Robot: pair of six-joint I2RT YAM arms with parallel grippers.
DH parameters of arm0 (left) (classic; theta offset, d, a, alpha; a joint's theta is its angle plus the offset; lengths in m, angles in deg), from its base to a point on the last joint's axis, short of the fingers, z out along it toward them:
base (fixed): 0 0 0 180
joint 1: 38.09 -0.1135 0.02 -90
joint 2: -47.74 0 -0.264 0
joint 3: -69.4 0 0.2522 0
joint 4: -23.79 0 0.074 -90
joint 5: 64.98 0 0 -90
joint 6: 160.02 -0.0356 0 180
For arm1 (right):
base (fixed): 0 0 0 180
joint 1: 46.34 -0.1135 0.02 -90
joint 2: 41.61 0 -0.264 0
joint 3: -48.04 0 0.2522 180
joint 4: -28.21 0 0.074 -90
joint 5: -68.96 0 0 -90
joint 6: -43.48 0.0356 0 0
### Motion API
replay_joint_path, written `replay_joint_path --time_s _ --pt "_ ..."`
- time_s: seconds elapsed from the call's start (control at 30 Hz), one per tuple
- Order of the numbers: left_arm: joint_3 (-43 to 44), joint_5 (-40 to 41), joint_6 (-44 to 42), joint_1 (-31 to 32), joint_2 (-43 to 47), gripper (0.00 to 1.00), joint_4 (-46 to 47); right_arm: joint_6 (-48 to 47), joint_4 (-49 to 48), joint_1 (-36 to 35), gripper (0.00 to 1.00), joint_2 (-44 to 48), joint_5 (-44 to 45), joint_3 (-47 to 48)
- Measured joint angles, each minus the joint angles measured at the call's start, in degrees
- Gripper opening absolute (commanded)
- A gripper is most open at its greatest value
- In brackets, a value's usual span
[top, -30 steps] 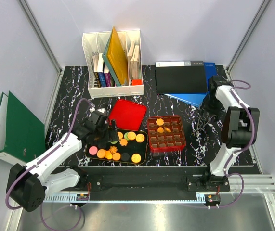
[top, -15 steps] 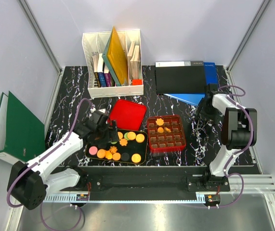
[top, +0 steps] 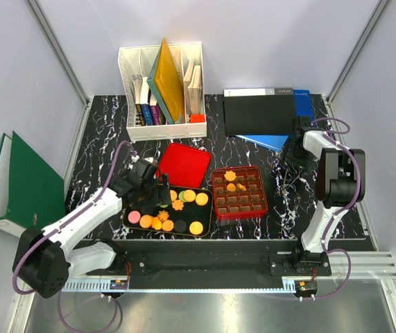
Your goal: Pack the cookies
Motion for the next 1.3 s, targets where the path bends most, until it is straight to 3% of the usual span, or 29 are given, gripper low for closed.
replay_joint_path --time_s 0.2,0.3,0.33,0.47,0.73,0.77,0.8,1.1,1.3 --pt "0.0 0.4 -0.1 0.0 0.0 0.97 -0.1 1.7 -2.2 0.0 0.88 0.3 -1.1 -1.3" --pt "0.0 0.4 -0.1 0.0 0.0 0.97 -0.1 2.4 -3.6 0.0 0.69 1.1 -1.4 -2.7" --pt "0.0 0.4 -0.1 0.0 0.0 0.97 -0.1 2.5 -3.7 0.0 0.54 1.3 -1.3 -2.9" --pt "0.0 0.5 0.0 0.0 0.1 0.97 -0.2 3.1 -3.8 0.0 0.27 1.9 -1.1 -3.7" --pt "0.0 0.5 0.0 0.0 1.0 0.97 -0.2 5.0 0.7 -1.2 0.25 8.7 -0.7 -8.9" --pt "0.0 0.5 0.0 0.0 1.0 0.97 -0.2 5.0 2.1 -2.0 0.19 10.3 -0.3 -9.0" --pt "0.0 0.5 0.0 0.0 1.0 0.97 -0.2 5.0 2.8 -2.9 0.00 11.9 -0.1 -8.9" --pt "0.0 0.7 0.0 0.0 1.0 0.98 -0.3 3.7 5.5 -13.9 0.00 31.8 -4.8 -5.3" --pt "0.1 1.0 0.0 0.0 0.8 0.98 -0.4 -0.8 6.4 -21.4 0.00 40.5 -14.2 -6.3"
